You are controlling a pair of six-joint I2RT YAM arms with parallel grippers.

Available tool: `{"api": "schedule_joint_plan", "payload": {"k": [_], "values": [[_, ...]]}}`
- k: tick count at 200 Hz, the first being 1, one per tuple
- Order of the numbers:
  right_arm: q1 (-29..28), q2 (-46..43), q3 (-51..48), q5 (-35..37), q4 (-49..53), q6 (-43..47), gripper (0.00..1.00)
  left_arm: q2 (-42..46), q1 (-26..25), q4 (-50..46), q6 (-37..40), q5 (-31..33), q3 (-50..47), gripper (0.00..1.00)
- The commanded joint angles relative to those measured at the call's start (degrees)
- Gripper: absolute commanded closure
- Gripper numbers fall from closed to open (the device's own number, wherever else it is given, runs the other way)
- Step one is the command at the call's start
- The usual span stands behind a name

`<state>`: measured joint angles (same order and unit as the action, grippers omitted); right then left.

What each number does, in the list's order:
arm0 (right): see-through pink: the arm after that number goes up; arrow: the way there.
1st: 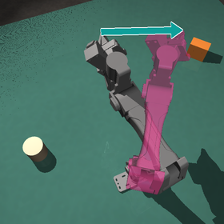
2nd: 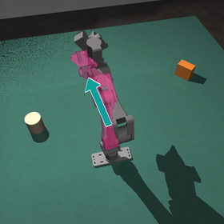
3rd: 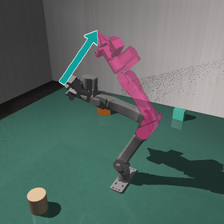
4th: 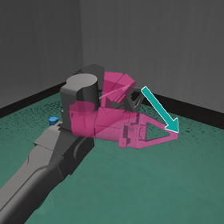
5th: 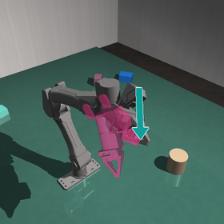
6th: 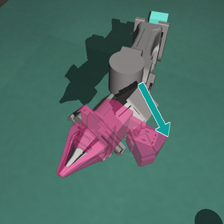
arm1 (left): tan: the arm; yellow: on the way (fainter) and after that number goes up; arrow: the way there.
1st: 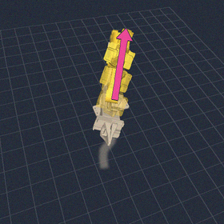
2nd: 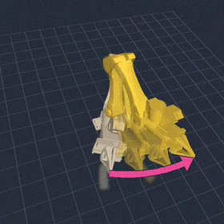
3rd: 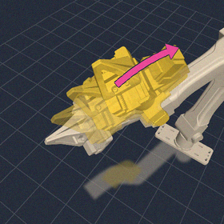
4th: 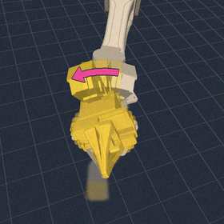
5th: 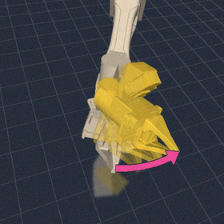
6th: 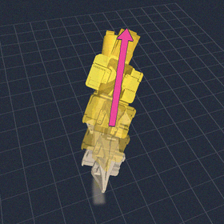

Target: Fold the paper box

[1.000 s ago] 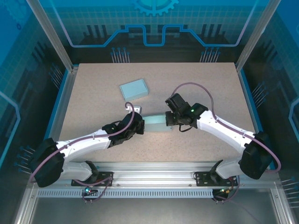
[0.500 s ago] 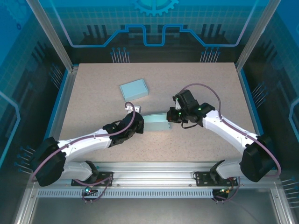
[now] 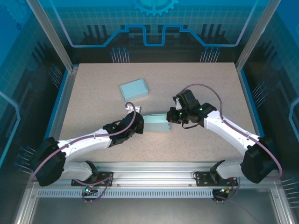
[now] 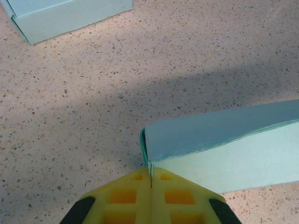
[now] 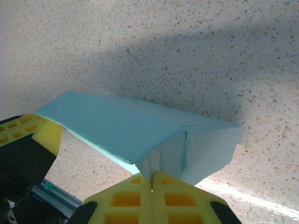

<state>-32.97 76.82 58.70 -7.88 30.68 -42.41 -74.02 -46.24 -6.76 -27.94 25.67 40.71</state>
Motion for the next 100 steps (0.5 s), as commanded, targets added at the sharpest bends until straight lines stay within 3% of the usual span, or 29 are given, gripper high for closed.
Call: {"api": "schedule_joint_plan", "payload": {"k": [1, 51, 100], "values": [[-0.34, -1.19, -0.14, -1.7, -2.28, -0.21, 0.98, -1.62, -0.48, -0.93, 1.73, -4.1, 1.73, 1.0], [-0.43, -1.81, -1.09, -1.26, -2.41, -0.13, 0.98, -3.6, -0.52, -0.95, 1.55, -5.01, 2.41, 0.91], [-0.32, -1.64, -1.33, -1.0, -2.64, -0.29, 0.99, -7.78, -0.54, -1.67, 2.19, -3.9, 3.23, 0.9]]}}
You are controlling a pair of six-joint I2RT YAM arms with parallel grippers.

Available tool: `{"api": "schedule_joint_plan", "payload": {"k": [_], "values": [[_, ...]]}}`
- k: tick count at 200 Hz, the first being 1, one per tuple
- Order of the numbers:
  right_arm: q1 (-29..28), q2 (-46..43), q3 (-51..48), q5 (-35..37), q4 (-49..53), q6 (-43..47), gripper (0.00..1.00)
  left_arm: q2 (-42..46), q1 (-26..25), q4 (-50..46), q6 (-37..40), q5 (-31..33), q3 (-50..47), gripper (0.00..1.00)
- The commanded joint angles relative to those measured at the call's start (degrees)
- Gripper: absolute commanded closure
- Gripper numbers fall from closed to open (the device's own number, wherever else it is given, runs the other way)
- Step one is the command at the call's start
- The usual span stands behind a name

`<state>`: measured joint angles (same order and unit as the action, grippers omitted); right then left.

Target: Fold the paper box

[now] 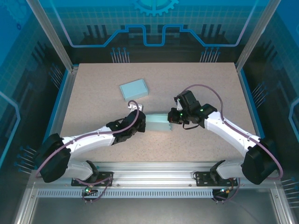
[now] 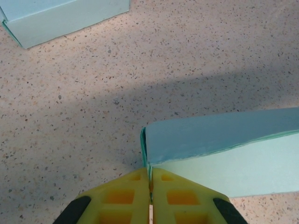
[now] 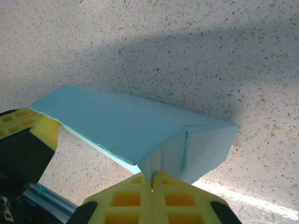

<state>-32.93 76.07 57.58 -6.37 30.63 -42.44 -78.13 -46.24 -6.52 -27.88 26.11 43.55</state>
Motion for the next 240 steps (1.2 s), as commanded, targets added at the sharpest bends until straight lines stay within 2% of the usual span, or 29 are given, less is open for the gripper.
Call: {"api": "schedule_joint_plan", "payload": {"k": [1, 95, 146, 178, 196, 240], "values": [[-0.37, -0.91, -0.2, -2.51, -2.6, -0.27, 0.99, -3.77, -0.62, -1.96, 2.13, -4.33, 0.35, 0.9], [0.66, -1.08, -0.71, -3.79, -2.92, -1.35, 0.99, -12.25, -1.44, -6.42, 3.59, -0.74, 4.3, 0.94], [4.66, -4.52, -5.17, -11.08, -9.14, -4.52, 0.98, -13.72, -1.49, -8.53, 4.43, 0.52, 5.58, 0.96], [5.5, -4.38, -6.23, -12.87, -10.98, -5.24, 0.98, -14.76, -2.18, -9.42, 4.62, 1.04, 6.79, 0.96], [5.25, -3.85, -5.35, -10.06, -7.75, -4.11, 0.96, -14.79, -2.28, -9.58, 4.75, 1.07, 7.17, 0.97], [3.0, -6.87, -3.41, 4.12, 3.73, -1.17, 0.81, -13.4, -2.28, -12.05, 5.19, 1.83, 8.35, 0.97]]}}
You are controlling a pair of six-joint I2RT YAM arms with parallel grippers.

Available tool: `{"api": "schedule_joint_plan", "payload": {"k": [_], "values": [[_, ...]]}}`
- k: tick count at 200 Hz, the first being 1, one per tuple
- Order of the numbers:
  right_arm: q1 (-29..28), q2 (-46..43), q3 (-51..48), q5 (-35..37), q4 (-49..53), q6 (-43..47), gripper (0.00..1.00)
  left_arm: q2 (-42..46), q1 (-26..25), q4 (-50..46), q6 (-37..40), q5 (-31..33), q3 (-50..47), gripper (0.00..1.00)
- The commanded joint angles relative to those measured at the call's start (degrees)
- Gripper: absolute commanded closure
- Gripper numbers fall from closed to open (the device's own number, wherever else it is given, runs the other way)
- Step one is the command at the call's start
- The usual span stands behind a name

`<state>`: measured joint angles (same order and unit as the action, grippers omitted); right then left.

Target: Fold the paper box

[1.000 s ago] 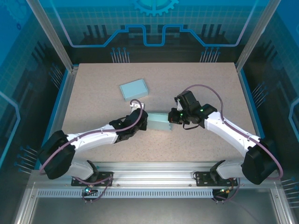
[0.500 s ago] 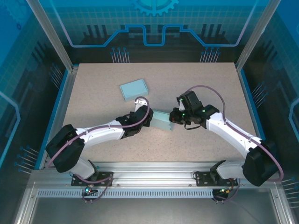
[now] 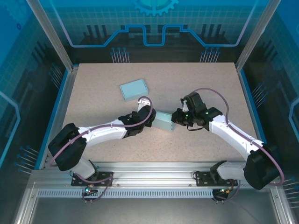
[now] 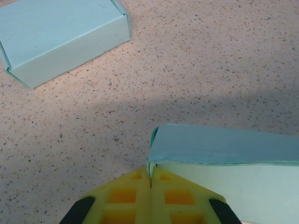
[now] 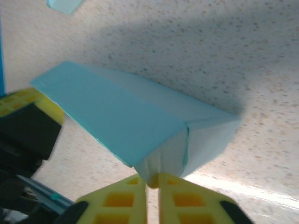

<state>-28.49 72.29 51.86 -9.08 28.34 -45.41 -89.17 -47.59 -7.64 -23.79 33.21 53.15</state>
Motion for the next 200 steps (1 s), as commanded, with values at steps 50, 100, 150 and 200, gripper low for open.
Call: {"api": "schedule_joint_plan", "payload": {"k": [50, 100, 150, 200], "values": [[-2.68, -3.9, 2.81, 13.88, 11.21, 4.32, 0.62, -1.42, -0.97, -13.1, 1.44, -5.19, 0.12, 0.97], [-5.86, -0.93, 2.91, 19.43, 7.15, 11.18, 0.62, -1.8, -0.92, -13.67, 1.55, -5.04, 0.56, 0.97], [-7.88, 3.02, 2.6, 24.98, 2.2, 16.3, 0.64, -2.24, -0.92, -13.76, 1.77, -5.01, 0.95, 0.97], [-8.35, 4.13, 2.18, 27.71, -0.65, 17.89, 0.74, -2.51, -0.92, -14.08, 2.21, -4.99, 1.35, 0.97]]}}
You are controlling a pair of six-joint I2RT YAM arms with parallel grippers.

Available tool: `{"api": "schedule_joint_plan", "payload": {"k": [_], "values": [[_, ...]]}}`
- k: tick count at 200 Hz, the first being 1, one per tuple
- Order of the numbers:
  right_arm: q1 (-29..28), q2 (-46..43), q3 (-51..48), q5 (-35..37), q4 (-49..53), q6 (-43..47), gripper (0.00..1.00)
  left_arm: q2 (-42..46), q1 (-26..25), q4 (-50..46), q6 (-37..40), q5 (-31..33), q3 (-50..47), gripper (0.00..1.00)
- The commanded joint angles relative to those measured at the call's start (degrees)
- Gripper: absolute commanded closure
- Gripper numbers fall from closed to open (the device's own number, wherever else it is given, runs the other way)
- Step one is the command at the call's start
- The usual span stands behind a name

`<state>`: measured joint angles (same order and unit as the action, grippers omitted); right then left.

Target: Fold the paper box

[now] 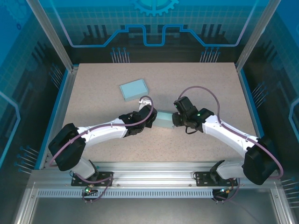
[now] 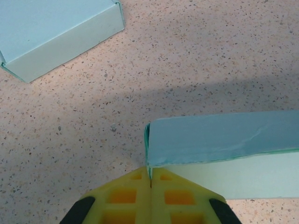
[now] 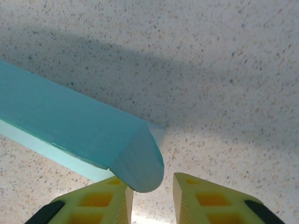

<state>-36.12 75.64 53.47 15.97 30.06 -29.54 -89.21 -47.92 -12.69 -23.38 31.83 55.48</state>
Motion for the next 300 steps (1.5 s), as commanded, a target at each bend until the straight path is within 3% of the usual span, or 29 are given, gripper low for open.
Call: {"api": "schedule_joint_plan", "payload": {"k": [1, 36, 95, 118, 135, 188, 263, 291, 300], "values": [[-0.76, 0.81, 0.53, 2.67, -2.42, 1.98, 0.74, -2.46, -0.59, -9.03, 1.82, -3.58, -0.99, 0.97], [-0.8, 2.74, 0.84, 2.14, -2.63, 2.61, 0.82, -2.37, -0.61, -9.04, 1.92, -3.72, -0.83, 0.97], [-0.79, 2.56, 0.48, 4.59, -3.41, 4.0, 0.79, -2.37, -0.59, -9.28, 2.09, -3.8, -0.73, 0.97], [-0.8, 1.53, 0.68, 3.7, -3.65, 4.13, 0.91, -2.46, -0.6, -9.28, 2.11, -3.89, -0.56, 0.97], [-0.71, 0.5, 2.02, 1.17, -2.4, 2.94, 0.97, -2.55, -0.59, -9.26, 2.18, -3.89, -0.45, 0.97], [1.28, 3.18, 7.56, -8.7, 3.82, -3.38, 0.96, -3.91, -0.68, -9.05, 2.27, -4.66, 0.15, 0.98], [6.28, 4.16, 5.64, -22.93, -1.85, -7.25, 0.97, -5.88, -0.86, -10.2, 2.54, -4.11, 0.92, 1.0], [6.76, 2.86, 5.24, -21.91, -1.28, -6.67, 0.97, -5.16, -0.95, -10.23, 2.44, -4.64, 0.94, 0.99], [6.76, 3.02, 5.37, -20.48, -0.07, -6.13, 0.97, -4.36, -0.95, -10.21, 2.92, -5.28, 1.22, 0.95]]}}
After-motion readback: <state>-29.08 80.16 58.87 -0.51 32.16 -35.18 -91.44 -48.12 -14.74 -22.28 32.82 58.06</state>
